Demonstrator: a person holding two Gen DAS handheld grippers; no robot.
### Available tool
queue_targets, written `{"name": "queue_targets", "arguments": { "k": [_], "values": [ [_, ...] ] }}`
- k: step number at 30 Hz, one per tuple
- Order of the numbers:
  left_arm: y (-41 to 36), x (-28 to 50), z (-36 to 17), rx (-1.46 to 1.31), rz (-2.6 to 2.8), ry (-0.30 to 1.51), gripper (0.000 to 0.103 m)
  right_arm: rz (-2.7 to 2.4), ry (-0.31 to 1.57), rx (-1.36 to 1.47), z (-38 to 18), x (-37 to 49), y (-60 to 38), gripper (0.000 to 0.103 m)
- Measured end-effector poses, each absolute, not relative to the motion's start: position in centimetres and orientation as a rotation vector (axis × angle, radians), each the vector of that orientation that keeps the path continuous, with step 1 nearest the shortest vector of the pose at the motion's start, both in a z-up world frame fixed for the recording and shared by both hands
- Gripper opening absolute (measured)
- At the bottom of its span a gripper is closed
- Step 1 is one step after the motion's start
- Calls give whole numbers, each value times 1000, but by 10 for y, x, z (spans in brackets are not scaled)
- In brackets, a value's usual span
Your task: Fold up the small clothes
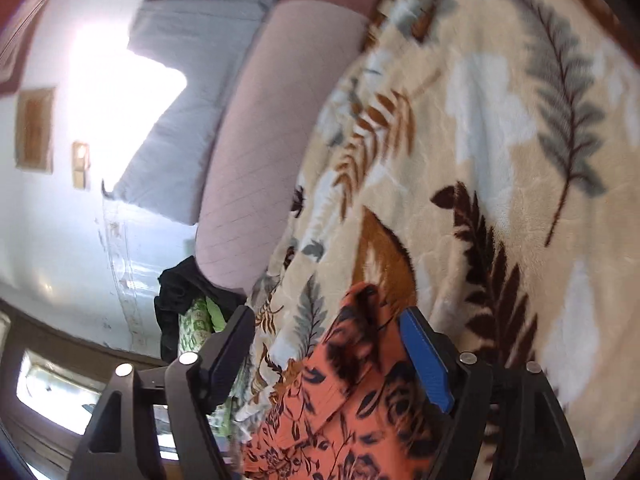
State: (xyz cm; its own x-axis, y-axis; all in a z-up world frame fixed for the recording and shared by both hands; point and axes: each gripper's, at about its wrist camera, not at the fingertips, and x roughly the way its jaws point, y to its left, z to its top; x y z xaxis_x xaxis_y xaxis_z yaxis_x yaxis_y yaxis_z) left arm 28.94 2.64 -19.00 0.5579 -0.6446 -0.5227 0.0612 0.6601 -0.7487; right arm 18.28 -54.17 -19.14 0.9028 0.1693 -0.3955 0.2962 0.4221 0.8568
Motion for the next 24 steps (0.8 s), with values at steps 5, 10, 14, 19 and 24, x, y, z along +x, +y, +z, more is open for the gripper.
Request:
{"name": "queue_targets", "arguments": {
  "k": [5,10,14,19,24],
  "values": [
    [-26,261,-208,-705,-507,923,57,69,798,728,-175,239,-411,50],
    [-33,269,-253,-640,-471,1068,53,124,1009,421,-204,300,-299,38],
    [-26,275,-255,-656,-522,1087,52,8,967,380,-204,370,-284,38],
    [-21,277,-255,-668,-571,1105,52,-87,691,616,-168,421,-319,38],
    [-15,273,-248,-660,-564,1104,52,4,718,504,-159,404,-278,38]
  ]
}}
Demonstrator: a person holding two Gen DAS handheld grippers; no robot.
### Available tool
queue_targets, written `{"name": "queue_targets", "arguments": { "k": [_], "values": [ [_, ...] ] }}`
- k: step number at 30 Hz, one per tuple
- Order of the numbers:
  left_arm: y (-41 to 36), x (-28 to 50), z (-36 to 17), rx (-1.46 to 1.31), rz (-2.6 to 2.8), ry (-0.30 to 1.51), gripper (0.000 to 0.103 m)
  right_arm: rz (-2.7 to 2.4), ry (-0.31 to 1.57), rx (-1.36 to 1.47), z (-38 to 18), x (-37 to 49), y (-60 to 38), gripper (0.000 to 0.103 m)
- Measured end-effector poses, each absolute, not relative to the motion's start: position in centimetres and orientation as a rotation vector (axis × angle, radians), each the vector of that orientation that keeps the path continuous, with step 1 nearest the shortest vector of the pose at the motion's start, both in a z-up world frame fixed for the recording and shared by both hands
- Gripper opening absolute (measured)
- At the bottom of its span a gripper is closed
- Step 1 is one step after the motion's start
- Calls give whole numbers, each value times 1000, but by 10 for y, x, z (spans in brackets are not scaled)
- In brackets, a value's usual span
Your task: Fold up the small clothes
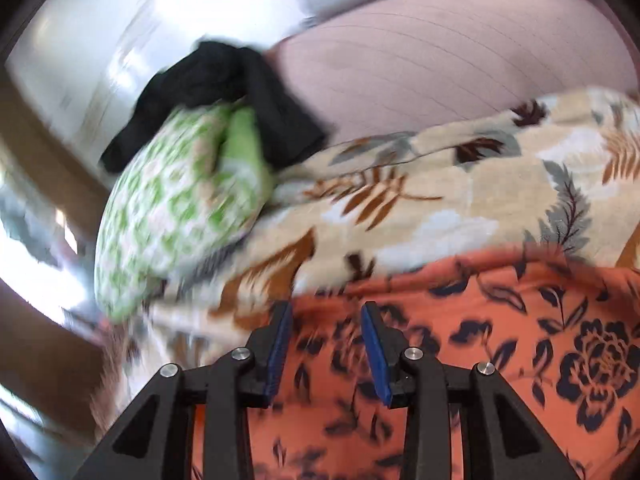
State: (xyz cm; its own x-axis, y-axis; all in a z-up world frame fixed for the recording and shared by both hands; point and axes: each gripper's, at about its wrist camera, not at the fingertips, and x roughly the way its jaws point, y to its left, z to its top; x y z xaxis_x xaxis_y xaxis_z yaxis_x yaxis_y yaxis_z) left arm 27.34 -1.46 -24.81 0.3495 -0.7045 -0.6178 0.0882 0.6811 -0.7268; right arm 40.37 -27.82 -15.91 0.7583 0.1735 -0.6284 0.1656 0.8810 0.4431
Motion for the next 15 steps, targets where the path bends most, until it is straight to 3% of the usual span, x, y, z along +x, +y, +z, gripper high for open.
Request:
{"name": "queue_targets", "arguments": {
  "k": [5,9,15],
  "values": [
    [-7,264,-245,-626,-525,1090,52,128,859,388,-187,395,-210,38],
    [-4,260,-249,-579,-544,1094,52,127,937,388,-205,445,-171,38],
    [-9,268,-249,-544,-558,1110,51,15,841,562,-193,480,-206,40]
  ]
}}
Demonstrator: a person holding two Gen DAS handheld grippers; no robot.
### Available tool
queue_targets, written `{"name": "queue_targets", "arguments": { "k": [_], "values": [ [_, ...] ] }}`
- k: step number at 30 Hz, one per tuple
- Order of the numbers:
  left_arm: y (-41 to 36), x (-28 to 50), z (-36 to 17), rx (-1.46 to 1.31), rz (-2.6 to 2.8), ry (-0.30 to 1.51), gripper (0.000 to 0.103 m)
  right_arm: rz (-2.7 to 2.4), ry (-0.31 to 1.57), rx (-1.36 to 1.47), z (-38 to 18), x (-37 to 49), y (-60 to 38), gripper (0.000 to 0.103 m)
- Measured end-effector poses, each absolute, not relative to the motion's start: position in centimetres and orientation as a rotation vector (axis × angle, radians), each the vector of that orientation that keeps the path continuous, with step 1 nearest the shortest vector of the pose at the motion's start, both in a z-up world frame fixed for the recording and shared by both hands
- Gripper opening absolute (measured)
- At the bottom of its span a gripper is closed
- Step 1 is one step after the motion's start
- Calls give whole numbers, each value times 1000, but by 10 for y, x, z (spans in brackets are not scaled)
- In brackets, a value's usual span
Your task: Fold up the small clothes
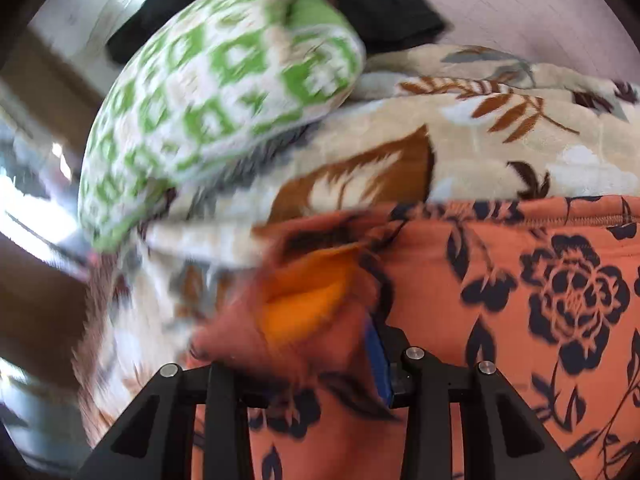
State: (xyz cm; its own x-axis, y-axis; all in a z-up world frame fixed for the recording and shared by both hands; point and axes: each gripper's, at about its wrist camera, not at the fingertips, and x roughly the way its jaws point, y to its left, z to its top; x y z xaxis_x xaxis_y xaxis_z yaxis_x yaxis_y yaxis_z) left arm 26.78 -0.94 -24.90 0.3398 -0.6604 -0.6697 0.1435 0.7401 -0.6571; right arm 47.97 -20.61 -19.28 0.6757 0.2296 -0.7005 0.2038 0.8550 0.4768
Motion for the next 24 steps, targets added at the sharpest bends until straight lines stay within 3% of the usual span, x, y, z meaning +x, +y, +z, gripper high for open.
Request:
{"name": "queue_targets", "arguments": {
  "k": [5,9,11,15,17,18,24],
  "values": [
    [-12,266,-230,-486,-493,1024,51,31,789,540,-167,404,-262,40],
    [-14,260,-211,-447,-452,922,55,-48,759,510,-159,290,-324,40],
    [-21,257,-209,-411,-454,903,63,-83,767,557,-166,237,-358,40],
    [-42,272,-240,-281,-356,1039,63,-170,944,612,-221,176,-398,39],
    [-45,268,-236,-231,-346,1012,63,-152,912,627,-234,151,-405,21],
    [-44,264,-231,-222,-341,1007,63,-145,910,625,-231,141,-405,21],
    [-8,243,-234,-500,-339,1061,63,-23,756,851,-217,89,-418,25]
  ]
}}
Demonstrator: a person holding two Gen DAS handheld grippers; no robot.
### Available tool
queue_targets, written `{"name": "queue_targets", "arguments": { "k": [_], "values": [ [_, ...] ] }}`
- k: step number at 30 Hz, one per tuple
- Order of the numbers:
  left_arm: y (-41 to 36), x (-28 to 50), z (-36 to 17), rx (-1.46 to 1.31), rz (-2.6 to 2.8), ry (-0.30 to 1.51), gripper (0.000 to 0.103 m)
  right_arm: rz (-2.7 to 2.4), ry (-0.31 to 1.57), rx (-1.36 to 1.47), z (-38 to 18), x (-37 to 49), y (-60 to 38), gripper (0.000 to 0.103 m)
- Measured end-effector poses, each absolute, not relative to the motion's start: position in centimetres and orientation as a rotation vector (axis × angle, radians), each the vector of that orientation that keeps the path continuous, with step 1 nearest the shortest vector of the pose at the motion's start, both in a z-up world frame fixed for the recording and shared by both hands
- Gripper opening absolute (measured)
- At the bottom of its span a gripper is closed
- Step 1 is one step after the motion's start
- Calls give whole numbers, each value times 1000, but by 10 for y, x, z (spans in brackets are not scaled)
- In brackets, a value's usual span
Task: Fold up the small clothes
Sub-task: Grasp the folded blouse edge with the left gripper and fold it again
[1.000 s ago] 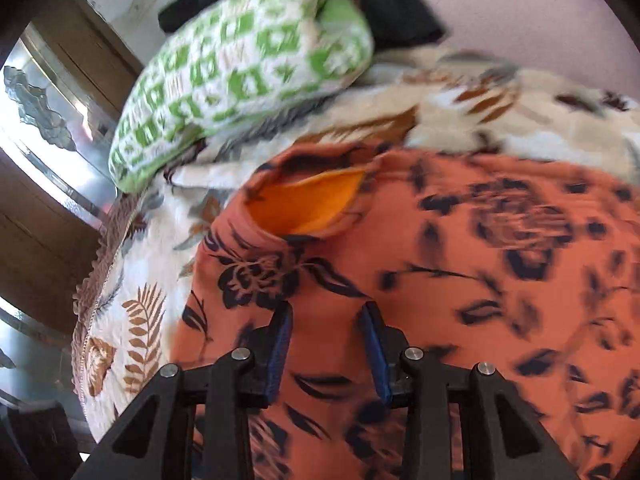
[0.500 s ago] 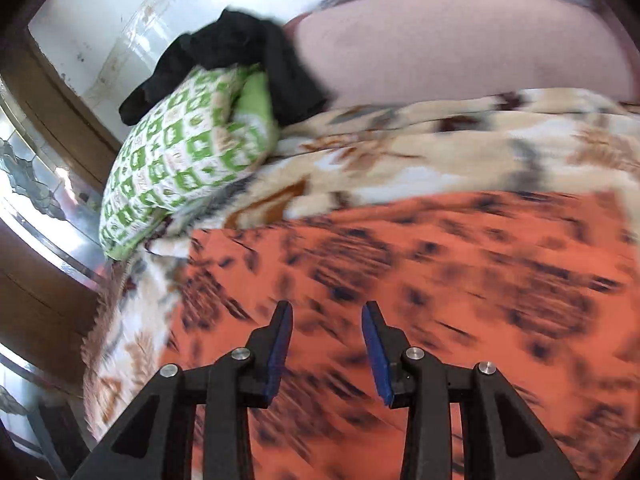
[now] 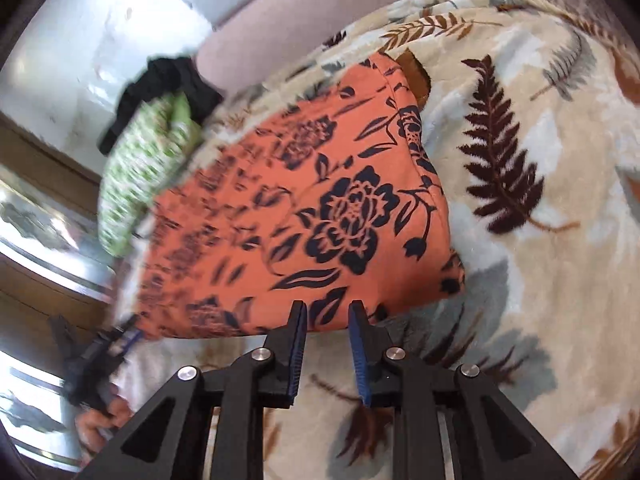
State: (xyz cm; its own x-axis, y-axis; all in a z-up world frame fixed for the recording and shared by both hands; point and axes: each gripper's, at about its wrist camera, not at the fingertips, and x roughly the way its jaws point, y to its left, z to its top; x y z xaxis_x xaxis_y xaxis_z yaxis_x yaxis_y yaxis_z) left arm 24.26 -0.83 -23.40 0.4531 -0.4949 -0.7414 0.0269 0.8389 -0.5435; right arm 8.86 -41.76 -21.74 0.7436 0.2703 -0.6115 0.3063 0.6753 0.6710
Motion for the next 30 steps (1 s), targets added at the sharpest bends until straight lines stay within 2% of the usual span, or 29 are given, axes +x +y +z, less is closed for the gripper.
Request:
{"name": "queue_targets", "arguments": {
  "k": [1,2,3,4,9,17,22,23,24,25,26,27,28,30],
  "values": [
    [-2,240,-238,-553,-336,1071,63,-7,742,906,-223,83,-420,32],
    [4,236,-241,-597,-335,1075,63,-2,744,968,-231,79,-422,54],
    [9,232,-245,-638,-332,1078,64,3,738,1024,-237,76,-423,68],
    [12,225,-249,-681,-340,1086,64,12,721,1076,-244,75,-423,77],
    [7,229,-270,-880,-387,1121,69,39,681,1203,-264,75,-430,77],
    [6,255,-278,-1042,-348,1017,70,-8,603,1269,-274,105,-456,73],
    [-11,259,-267,-927,-334,936,68,-20,513,1286,-276,128,-462,73],
    [-16,262,-268,-893,-324,941,65,-37,510,1266,-275,133,-461,73],
    [-17,265,-270,-876,-313,948,58,-57,521,1244,-276,140,-460,73],
    [-16,267,-272,-869,-299,946,50,-76,535,1214,-276,146,-458,67],
    [-15,269,-273,-867,-286,941,44,-96,562,1173,-272,159,-452,48],
    [-13,269,-275,-867,-280,939,31,-113,595,1134,-272,165,-450,32],
    [-11,270,-277,-879,-280,937,25,-118,608,1127,-273,167,-449,23],
    [-7,270,-278,-910,-291,929,21,-131,575,1116,-266,162,-448,19]
  ]
}}
